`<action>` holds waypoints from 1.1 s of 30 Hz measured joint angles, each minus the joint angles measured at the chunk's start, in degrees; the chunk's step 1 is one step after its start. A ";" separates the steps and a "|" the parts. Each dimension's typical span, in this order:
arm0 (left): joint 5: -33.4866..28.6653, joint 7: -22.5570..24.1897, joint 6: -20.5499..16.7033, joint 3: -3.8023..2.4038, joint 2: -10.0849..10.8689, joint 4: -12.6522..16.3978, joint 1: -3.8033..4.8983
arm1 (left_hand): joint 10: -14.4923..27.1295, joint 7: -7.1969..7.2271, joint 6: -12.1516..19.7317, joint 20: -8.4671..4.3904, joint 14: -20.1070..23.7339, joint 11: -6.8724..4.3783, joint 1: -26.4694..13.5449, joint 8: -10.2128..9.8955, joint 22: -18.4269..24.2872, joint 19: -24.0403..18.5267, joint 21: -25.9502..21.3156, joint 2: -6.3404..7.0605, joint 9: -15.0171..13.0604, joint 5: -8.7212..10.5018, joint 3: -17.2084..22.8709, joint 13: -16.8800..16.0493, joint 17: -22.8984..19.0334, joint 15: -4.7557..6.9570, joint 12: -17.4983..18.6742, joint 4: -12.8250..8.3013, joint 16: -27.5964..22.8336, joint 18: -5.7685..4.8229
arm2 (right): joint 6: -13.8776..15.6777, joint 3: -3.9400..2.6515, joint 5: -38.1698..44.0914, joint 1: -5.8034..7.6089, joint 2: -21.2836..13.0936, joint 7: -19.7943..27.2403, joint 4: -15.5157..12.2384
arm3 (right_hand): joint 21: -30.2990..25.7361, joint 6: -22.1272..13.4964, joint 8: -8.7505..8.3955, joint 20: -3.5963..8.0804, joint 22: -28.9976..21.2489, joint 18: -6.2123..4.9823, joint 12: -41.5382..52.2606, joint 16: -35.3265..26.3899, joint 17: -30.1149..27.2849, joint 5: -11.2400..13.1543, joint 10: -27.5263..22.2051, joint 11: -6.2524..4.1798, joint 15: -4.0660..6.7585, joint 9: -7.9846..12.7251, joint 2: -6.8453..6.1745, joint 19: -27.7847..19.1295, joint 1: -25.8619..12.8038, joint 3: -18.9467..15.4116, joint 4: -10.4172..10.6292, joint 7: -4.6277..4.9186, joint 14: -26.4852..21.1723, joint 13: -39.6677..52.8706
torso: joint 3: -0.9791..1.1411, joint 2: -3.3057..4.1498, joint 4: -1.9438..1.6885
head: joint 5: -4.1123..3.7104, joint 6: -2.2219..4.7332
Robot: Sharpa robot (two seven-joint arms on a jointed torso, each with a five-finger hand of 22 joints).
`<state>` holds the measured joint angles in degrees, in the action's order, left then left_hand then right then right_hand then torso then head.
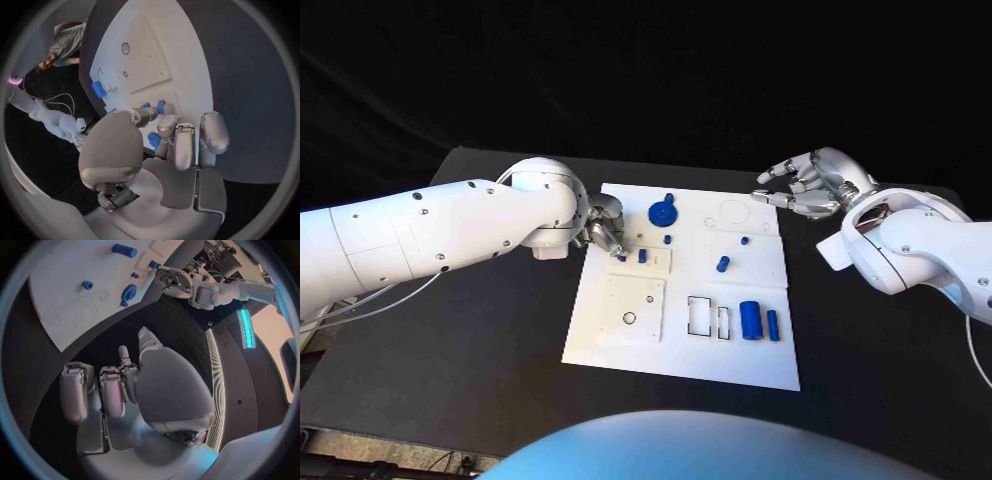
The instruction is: Assemble the parts on the task board
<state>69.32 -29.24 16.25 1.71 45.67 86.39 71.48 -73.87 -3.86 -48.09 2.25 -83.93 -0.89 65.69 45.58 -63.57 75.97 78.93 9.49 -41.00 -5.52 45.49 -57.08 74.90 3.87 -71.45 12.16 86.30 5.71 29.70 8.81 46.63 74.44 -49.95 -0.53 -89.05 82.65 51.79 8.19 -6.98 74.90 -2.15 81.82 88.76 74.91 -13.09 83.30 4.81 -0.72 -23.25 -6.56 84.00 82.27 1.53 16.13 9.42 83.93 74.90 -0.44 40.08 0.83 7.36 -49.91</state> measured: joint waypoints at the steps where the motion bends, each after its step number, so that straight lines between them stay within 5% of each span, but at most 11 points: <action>1: 0.00 -0.02 0.00 0.00 -0.04 -0.03 0.01 | -0.07 0.06 -0.11 0.00 0.00 0.07 -0.31 0.02 0.00 0.00 0.00 0.08 -0.03 0.00 0.10 0.00 0.00 0.00 0.00 0.07 0.00 0.00 | 0.00 0.00 0.00 0.00 -0.01 0.00 0.00 | 0.00 0.00 0.00 0.00 0.00 0.00 0.00 0.00 0.00 0.00 0.00 0.00 0.00 0.00 0.00 0.00 0.00 0.00 0.00 0.00 0.00 0.00 | -0.01 0.00 0.00 | 0.00 -0.01; 2: 0.00 -0.04 0.00 0.00 -0.10 -0.07 0.01 | -0.08 0.10 -0.26 0.00 0.00 0.07 -1.02 0.02 0.00 0.00 0.00 0.10 -0.04 0.12 2.36 0.00 0.00 0.00 0.00 -2.05 0.00 0.00 | 0.00 0.00 0.00 0.00 -0.01 0.00 -0.01 | 0.00 0.00 0.00 0.00 0.00 0.00 0.00 0.00 0.00 0.00 0.00 0.00 0.00 0.00 0.00 0.00 0.00 0.00 0.00 0.00 0.00 0.00 | 0.00 0.00 0.00 | 0.00 -0.04; 6: -0.01 -0.15 0.00 0.00 -0.24 -0.21 0.00 | -0.28 0.32 -0.03 0.00 0.00 -0.13 -2.36 0.11 0.00 0.00 0.00 0.31 -0.26 0.20 2.59 0.00 0.00 0.00 0.00 -1.83 0.00 0.00 | -0.01 0.00 0.00 0.00 -0.01 0.00 -0.02 | 0.00 0.00 0.00 0.00 0.00 0.00 0.00 0.00 0.00 0.00 0.00 0.00 0.00 0.00 0.00 0.00 0.00 0.00 0.00 0.00 0.00 0.00 | 0.02 0.01 0.00 | -0.09 -0.08; 8: -0.01 -0.21 0.00 0.01 -0.29 -0.27 0.00 | -0.28 0.40 0.04 0.00 -0.03 -0.13 -3.64 0.18 -0.04 0.00 0.00 0.67 -0.24 0.23 4.73 0.04 0.00 0.02 0.00 -3.96 0.00 0.00 | -0.01 0.00 0.00 0.00 -0.01 0.00 -0.02 | 0.00 0.00 0.00 0.00 0.00 -0.01 0.00 0.00 0.00 0.00 0.00 0.00 0.00 0.00 0.00 0.00 0.00 0.00 0.00 0.00 0.00 0.00 | 0.02 0.01 0.00 | -0.12 -0.09; 13: -0.05 -0.33 0.02 0.02 -0.42 -0.49 0.00 | -0.28 0.83 -0.39 -0.20 -0.09 -0.13 -5.80 0.41 -0.04 0.20 0.00 1.49 -0.04 0.23 5.59 0.05 0.00 0.36 0.00 -4.82 0.00 0.00 | -0.02 0.00 0.00 0.00 -0.04 0.00 -0.02 | 0.00 0.00 0.00 0.00 0.00 0.00 0.00 0.00 0.00 0.00 0.00 0.00 0.00 0.00 0.00 0.00 0.00 0.00 0.00 0.00 0.00 0.00 | 0.01 0.01 0.00 | -0.18 -0.09; 33: -0.20 -0.36 0.30 0.11 -0.65 -1.17 -0.06 | -0.48 1.53 -1.08 -0.40 -0.02 -0.33 -9.38 0.47 -0.46 0.40 0.00 2.05 0.53 0.19 3.17 -0.39 0.00 0.43 -0.43 -2.40 0.00 0.00 | -0.03 -0.01 0.01 0.00 -0.08 0.00 -0.01 | 0.00 0.00 0.44 0.00 0.04 0.00 0.00 0.00 -0.01 -0.22 0.00 0.00 0.00 0.19 0.01 0.00 -0.47 0.24 0.24 0.00 0.00 0.04 | -0.03 0.00 -0.03 | -0.40 -0.10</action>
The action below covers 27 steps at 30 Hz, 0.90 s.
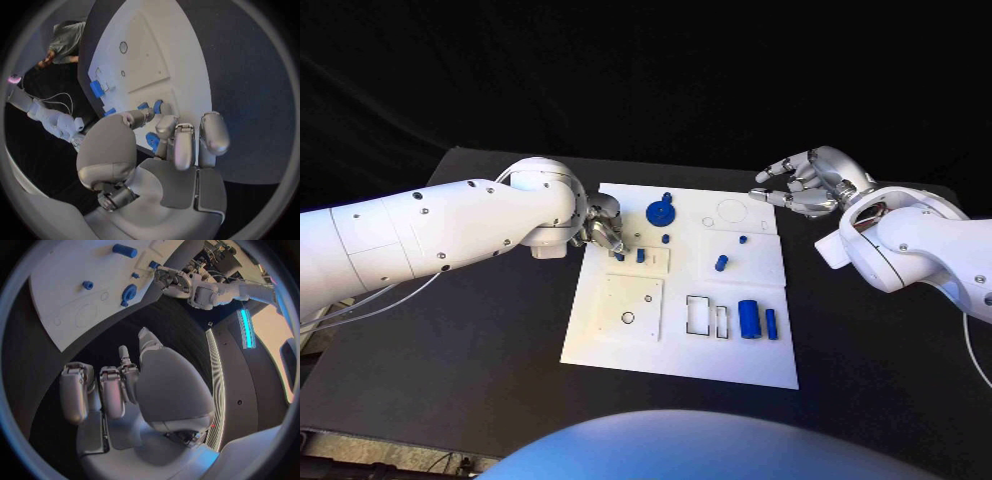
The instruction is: Assemble the parts on the task board
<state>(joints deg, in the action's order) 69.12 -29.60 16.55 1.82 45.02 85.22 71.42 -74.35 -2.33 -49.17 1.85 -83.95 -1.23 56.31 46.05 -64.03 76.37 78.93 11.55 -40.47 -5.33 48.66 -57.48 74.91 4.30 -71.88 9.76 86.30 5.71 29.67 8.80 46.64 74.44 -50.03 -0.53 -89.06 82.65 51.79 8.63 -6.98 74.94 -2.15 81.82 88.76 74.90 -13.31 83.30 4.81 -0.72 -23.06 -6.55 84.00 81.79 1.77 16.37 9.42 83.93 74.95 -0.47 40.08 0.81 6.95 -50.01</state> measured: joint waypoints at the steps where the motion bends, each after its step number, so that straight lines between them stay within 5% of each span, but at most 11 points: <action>1: -0.01 0.00 0.02 0.03 -0.01 -0.03 -0.04 | 0.00 -0.01 -0.02 0.00 0.00 0.00 0.00 0.00 0.00 0.00 0.00 0.00 0.00 0.00 -0.15 0.00 0.00 0.00 0.00 0.15 0.00 0.00 | 0.00 0.00 0.00 0.00 0.00 0.00 0.00 | 0.00 0.00 0.00 0.00 0.00 0.00 0.00 0.00 0.00 0.00 0.00 0.00 0.00 0.00 0.00 0.00 0.00 0.00 0.00 0.00 0.00 0.00 | 0.00 0.00 0.00 | 0.00 0.00; 15: -0.17 0.07 0.28 0.03 -0.05 -0.34 -0.04 | -0.20 -0.09 -0.33 0.00 0.00 -0.20 -0.83 0.00 -0.18 0.00 0.00 0.38 0.16 0.00 -1.08 -0.11 0.00 0.00 0.00 1.08 0.00 0.00 | 0.00 0.01 0.01 0.00 -0.07 0.00 -0.03 | 0.00 0.00 0.00 0.00 -0.01 0.00 0.00 0.00 0.00 0.00 0.00 0.00 0.00 0.00 -0.01 0.00 0.01 0.00 0.00 0.00 0.00 -0.01 | 0.00 0.00 -0.02 | -0.07 0.00; 27: -0.29 0.08 0.29 0.02 -0.05 -0.77 -0.05 | -0.20 -0.12 -0.71 0.00 0.00 -0.20 -3.09 -0.24 -0.17 0.00 0.00 0.38 0.52 0.22 -5.22 -0.19 0.00 0.00 0.00 3.91 0.00 0.00 | 0.01 0.00 0.02 0.00 -0.10 0.00 -0.03 | 0.00 0.00 0.00 0.22 -0.02 -0.01 0.00 0.00 0.00 0.00 0.00 0.00 0.00 0.00 -0.01 -0.21 0.02 0.00 0.00 0.00 0.00 -0.02 | -0.01 0.01 -0.01 | -0.14 0.00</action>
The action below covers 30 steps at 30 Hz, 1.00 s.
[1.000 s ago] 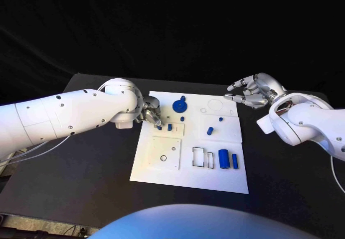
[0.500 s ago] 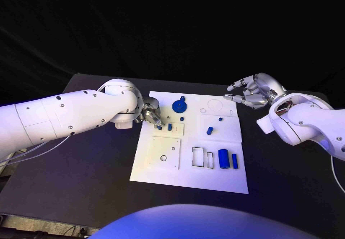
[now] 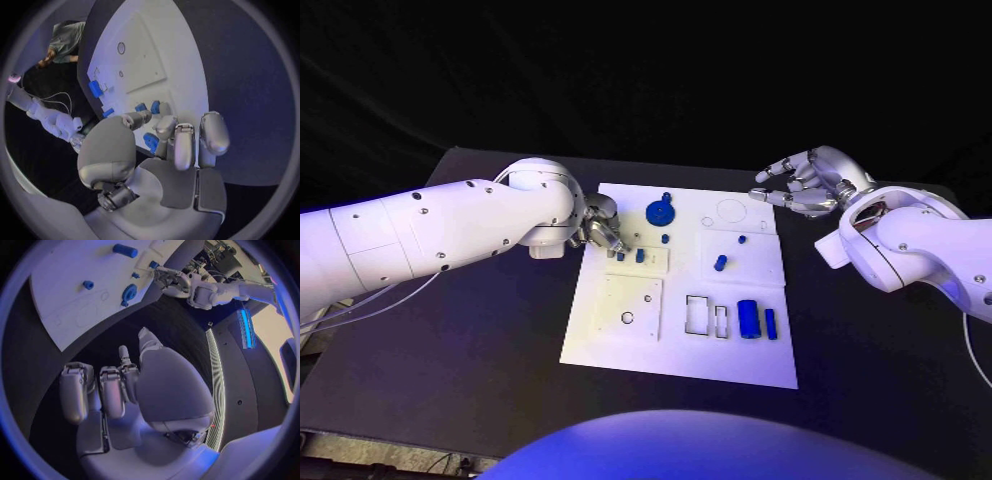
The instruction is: Assemble the parts on the task board
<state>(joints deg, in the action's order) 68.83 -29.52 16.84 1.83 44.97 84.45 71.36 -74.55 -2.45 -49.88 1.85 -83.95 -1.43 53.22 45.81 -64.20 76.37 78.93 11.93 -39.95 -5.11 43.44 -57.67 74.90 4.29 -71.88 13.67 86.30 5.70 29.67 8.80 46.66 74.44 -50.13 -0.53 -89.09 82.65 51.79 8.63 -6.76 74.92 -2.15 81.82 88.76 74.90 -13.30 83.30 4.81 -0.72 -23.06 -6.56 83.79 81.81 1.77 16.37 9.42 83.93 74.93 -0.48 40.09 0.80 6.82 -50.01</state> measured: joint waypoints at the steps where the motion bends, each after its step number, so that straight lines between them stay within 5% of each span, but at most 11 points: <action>1: 0.00 0.00 0.00 0.00 0.02 -0.06 0.00 | 0.00 0.00 0.00 0.00 0.00 0.00 0.00 0.00 0.00 0.00 0.00 0.00 0.03 0.00 -0.72 0.00 0.00 0.00 0.00 0.28 0.00 0.00 | 0.00 0.00 0.00 0.00 -0.01 0.00 0.00 | 0.00 0.00 0.00 0.00 0.00 0.00 0.00 0.00 0.00 0.00 0.00 0.00 0.00 0.00 0.00 0.00 0.00 0.00 0.00 0.00 0.00 0.00 | 0.00 -0.01 0.00 | -0.01 0.00; 9: -0.01 0.00 -0.20 -0.03 0.05 -0.28 0.00 | 0.00 -0.01 -0.42 0.00 0.00 0.00 -0.44 -0.28 0.00 0.00 0.00 0.44 0.40 0.00 -8.24 0.01 0.00 0.00 0.00 2.88 0.00 0.00 | 0.00 0.02 0.00 0.00 -0.02 0.00 0.00 | 0.00 0.00 0.00 0.00 0.00 0.00 0.00 0.00 0.00 0.00 0.00 0.00 0.00 0.00 0.00 0.00 0.00 0.00 0.00 0.00 0.00 0.00 | -0.03 0.01 0.00 | -0.04 0.00; 17: -0.52 0.18 -2.45 -0.37 0.39 -0.14 -0.03 | 0.00 -0.01 -0.42 0.00 0.00 0.00 -0.67 -0.28 0.40 0.00 0.00 0.22 0.47 0.00 -9.66 0.46 0.00 0.00 0.00 2.99 0.00 0.00 | 0.00 0.01 0.00 0.00 0.00 0.02 0.00 | 0.00 0.00 0.00 0.00 -0.01 0.00 0.00 0.00 0.00 0.00 0.00 0.00 0.00 0.00 0.00 0.00 0.00 0.00 0.00 0.00 0.00 -0.01 | -0.02 0.01 0.00 | -0.17 0.00; 21: -1.71 0.75 -6.10 -1.02 0.92 0.26 -0.04 | 2.33 -0.50 0.54 0.13 0.00 0.31 0.69 -0.88 3.57 -1.56 -1.65 -1.08 0.74 -0.31 -10.49 3.53 0.00 0.00 1.90 2.77 0.00 0.01 | 0.00 0.00 0.00 0.00 0.00 0.03 0.01 | 0.00 0.00 0.00 0.00 -0.01 0.00 0.00 0.00 0.02 0.00 0.00 0.00 0.00 0.00 0.00 0.00 0.00 0.00 0.00 0.00 0.00 -0.01 | -0.02 0.01 0.00 | -0.35 0.00; 23: -2.71 1.61 -8.30 -1.22 1.14 0.50 0.00 | 8.79 -1.71 3.68 0.83 -0.02 1.44 4.09 -1.98 12.40 -6.86 -6.49 -1.20 1.21 -0.41 -10.25 11.96 0.00 -0.75 7.46 2.58 -1.93 1.30 | 0.00 0.00 0.00 0.00 0.00 0.03 0.03 | 0.00 0.00 0.00 0.00 -0.01 0.00 0.00 0.00 0.05 0.00 0.00 0.00 0.00 -0.01 0.00 0.00 0.00 0.00 0.00 0.00 0.00 -0.01 | -0.03 -0.01 0.00 | -0.44 0.00; 24: -3.26 2.26 -9.42 -1.28 1.19 0.59 0.01 | 14.03 -2.87 6.16 1.63 0.92 2.56 6.80 -2.65 19.17 -11.12 -10.73 -0.93 1.70 -0.41 -9.38 17.83 -2.55 -1.95 11.68 2.51 -5.34 2.75 | 0.00 0.00 0.00 0.00 0.00 0.04 0.03 | 0.00 0.00 0.00 0.00 -0.01 0.00 0.00 0.00 0.04 0.00 0.00 0.00 0.00 -0.01 0.00 0.00 0.00 0.00 0.00 0.00 0.00 -0.01 | -0.03 -0.02 0.00 | -0.48 0.03; 26: -4.75 4.54 -12.34 -1.37 1.19 0.83 0.02 | 19.82 -4.88 10.08 2.99 6.33 4.52 11.69 -3.68 27.86 -17.02 -17.26 0.02 2.93 -0.41 -6.87 22.20 -11.37 -3.66 15.90 1.59 -11.87 4.08 | 0.01 0.00 0.00 0.00 -0.01 0.04 0.04 | 0.00 0.00 0.00 0.00 -0.01 0.00 0.00 0.00 0.04 0.00 0.00 0.00 0.00 -0.01 0.00 0.00 0.00 0.00 0.00 0.00 0.00 -0.01 | 0.01 -0.04 0.00 | -0.53 0.12; 30: -6.56 10.04 -17.33 -1.43 0.61 1.14 0.03 | 25.64 -7.50 13.86 5.19 18.00 7.01 18.66 -5.67 32.51 -20.77 -23.37 2.28 6.06 -0.41 -3.42 26.77 -26.66 -5.90 20.28 -1.42 -22.64 4.07 | 0.01 0.01 0.00 0.00 -0.01 0.05 0.06 | 0.00 0.00 0.00 0.00 -0.01 0.00 0.00 0.00 0.04 0.00 0.00 0.00 0.00 -0.01 0.00 0.00 0.00 0.00 0.00 0.00 0.00 -0.01 | 0.02 -0.04 0.03 | -0.75 0.44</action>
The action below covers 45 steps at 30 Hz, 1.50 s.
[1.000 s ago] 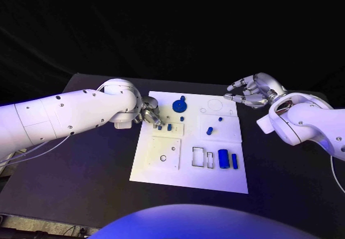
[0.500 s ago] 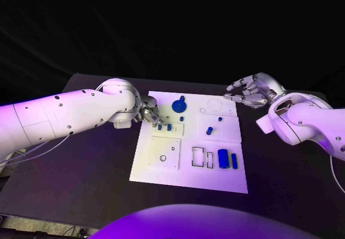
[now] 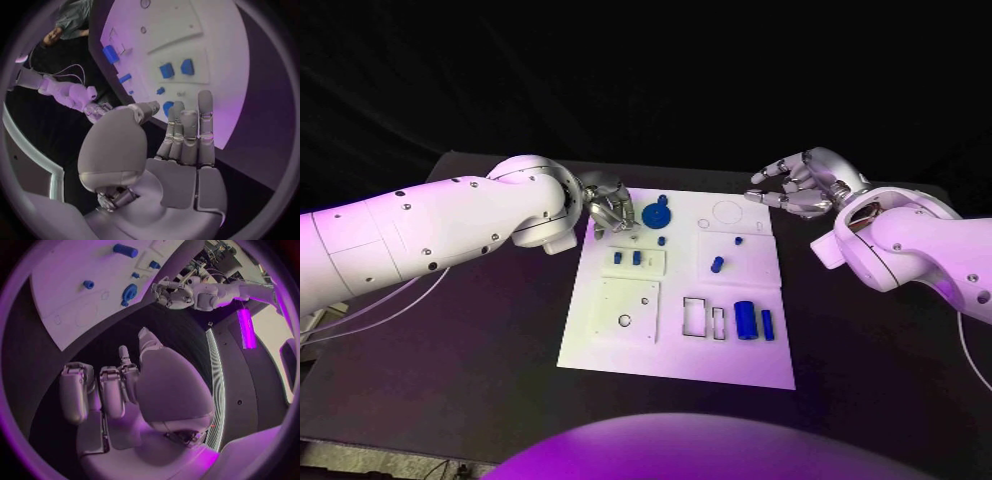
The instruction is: Assemble the parts on the task board
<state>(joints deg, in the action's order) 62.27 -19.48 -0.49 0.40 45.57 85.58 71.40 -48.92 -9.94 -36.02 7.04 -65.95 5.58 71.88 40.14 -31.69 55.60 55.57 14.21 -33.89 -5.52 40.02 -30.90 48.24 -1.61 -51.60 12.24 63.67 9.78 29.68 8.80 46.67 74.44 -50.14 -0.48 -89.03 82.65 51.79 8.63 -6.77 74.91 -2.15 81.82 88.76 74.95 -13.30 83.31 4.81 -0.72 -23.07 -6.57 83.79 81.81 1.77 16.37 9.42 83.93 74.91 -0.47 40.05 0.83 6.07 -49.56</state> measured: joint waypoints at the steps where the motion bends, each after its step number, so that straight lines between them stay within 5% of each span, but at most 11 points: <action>1: -0.12 1.32 -1.02 0.01 -0.22 0.05 0.00 | 1.32 -0.26 0.35 0.47 2.12 0.51 1.37 -0.59 0.58 -0.46 -0.93 0.33 0.94 0.00 0.75 1.24 -2.18 -0.43 1.31 -0.75 -1.56 0.00 | 0.00 0.00 0.00 0.00 0.00 0.00 0.00 | 0.00 0.00 0.00 0.00 0.00 0.00 0.00 0.00 0.00 0.00 0.00 0.00 0.00 0.00 0.00 0.00 0.00 0.00 0.00 0.00 0.00 0.00 | 0.00 0.01 0.00 | -0.04 0.08; 7: 2.32 10.08 -6.34 0.95 -2.35 -0.26 -0.02 | 4.28 -0.18 0.81 1.25 6.23 1.59 6.96 -3.86 0.47 -2.10 -1.17 1.74 6.82 0.00 1.08 8.98 -6.16 -1.48 8.09 -6.04 -2.10 0.00 | 0.00 0.00 0.00 0.00 0.00 0.01 0.01 | 0.00 0.00 0.00 0.13 0.00 0.00 -0.23 -0.22 0.00 0.00 0.00 0.00 0.00 0.06 0.00 0.13 0.00 0.00 0.00 0.00 0.00 0.00 | -0.01 0.03 0.03 | -0.38 0.51; 14: 10.45 15.97 -8.43 2.06 -4.81 -2.70 -0.09 | 4.28 -0.35 -1.13 1.34 6.80 1.59 7.53 -6.53 -0.87 -3.21 0.42 2.31 11.19 0.24 -1.37 13.42 -7.89 -1.48 11.18 -8.56 -0.42 -0.01 | 0.00 0.00 0.00 0.00 0.05 0.02 0.01 | 0.00 0.00 0.00 0.15 0.00 0.00 -0.23 -0.24 -0.01 0.00 0.00 0.00 0.00 0.08 0.00 0.15 0.00 0.00 0.00 0.00 0.00 0.00 | 0.00 0.05 0.00 | -0.54 0.85; 26: 24.54 19.51 -5.98 2.61 -8.43 -7.63 -0.39 | 3.43 1.07 -7.03 1.36 1.49 1.33 7.52 -10.44 -2.37 -2.35 3.00 2.31 16.58 0.24 -4.78 18.61 -2.81 -1.37 13.57 -9.32 9.57 -0.01 | 0.00 0.00 0.00 0.00 0.25 0.03 0.04 | 0.00 0.00 0.00 0.14 0.01 0.00 -0.23 -0.28 -0.01 0.00 0.00 0.00 0.00 0.08 0.00 0.14 0.00 0.00 0.00 0.00 0.00 -0.01 | 0.01 0.09 0.03 | -0.42 1.09; 45: 29.19 20.71 -0.30 2.67 -10.22 -9.75 -1.32 | -1.59 1.28 -12.17 0.95 -2.89 0.46 7.28 -14.08 -3.93 -1.53 5.58 2.08 18.66 0.23 -4.12 21.83 1.85 -0.66 16.79 -9.64 14.87 -0.01 | 0.01 0.00 0.00 0.00 0.33 0.04 -0.01 | 0.00 0.00 0.00 0.12 0.03 0.00 -0.23 -0.28 -0.02 0.00 0.00 0.00 0.00 0.07 0.00 0.12 0.00 0.00 0.00 0.00 0.00 -0.01 | 0.02 0.05 0.02 | -0.83 1.02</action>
<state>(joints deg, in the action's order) 91.46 1.24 -0.79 3.08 35.35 75.83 70.08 -50.50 -8.66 -48.19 7.99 -68.84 6.04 79.16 26.06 -35.61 54.07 61.14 16.29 -15.23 -5.29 35.90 -9.07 50.09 -2.26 -34.81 2.61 78.54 9.77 29.69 8.80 46.67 74.44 -49.80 -0.44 -89.04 82.65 51.79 8.63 -6.64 74.94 -2.15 81.59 88.48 74.92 -13.30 83.31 4.81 -0.72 -22.99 -6.57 83.91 81.82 1.77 16.37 9.42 83.93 74.90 -0.45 40.10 0.86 5.23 -48.54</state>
